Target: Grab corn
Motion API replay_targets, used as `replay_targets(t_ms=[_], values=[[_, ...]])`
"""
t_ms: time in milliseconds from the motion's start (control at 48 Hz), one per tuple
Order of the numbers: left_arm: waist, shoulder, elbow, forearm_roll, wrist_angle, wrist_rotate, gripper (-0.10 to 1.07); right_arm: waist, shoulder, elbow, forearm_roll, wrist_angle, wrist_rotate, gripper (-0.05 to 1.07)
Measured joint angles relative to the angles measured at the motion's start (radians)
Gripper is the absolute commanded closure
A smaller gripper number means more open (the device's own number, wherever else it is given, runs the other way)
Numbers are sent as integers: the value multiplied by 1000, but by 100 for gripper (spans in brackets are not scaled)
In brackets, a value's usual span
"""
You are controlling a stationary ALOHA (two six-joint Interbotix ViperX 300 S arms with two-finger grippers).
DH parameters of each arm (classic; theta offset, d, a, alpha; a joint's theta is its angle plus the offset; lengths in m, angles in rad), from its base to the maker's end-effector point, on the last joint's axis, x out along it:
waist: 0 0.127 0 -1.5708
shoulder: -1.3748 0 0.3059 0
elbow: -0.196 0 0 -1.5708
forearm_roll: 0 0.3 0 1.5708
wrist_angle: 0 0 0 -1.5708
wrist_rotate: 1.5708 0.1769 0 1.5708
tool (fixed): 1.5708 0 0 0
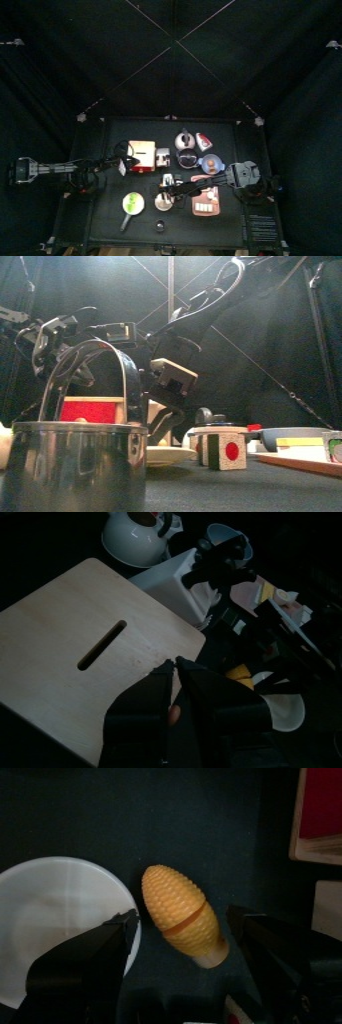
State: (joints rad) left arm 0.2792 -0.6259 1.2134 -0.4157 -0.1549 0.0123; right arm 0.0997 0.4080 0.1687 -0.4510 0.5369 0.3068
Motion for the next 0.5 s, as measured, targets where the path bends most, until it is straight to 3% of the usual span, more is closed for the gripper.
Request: replay_targets(t_ms=[500], values=[[2, 0, 0, 0, 0, 0, 39, -9, 0, 8, 6, -6, 0, 3]])
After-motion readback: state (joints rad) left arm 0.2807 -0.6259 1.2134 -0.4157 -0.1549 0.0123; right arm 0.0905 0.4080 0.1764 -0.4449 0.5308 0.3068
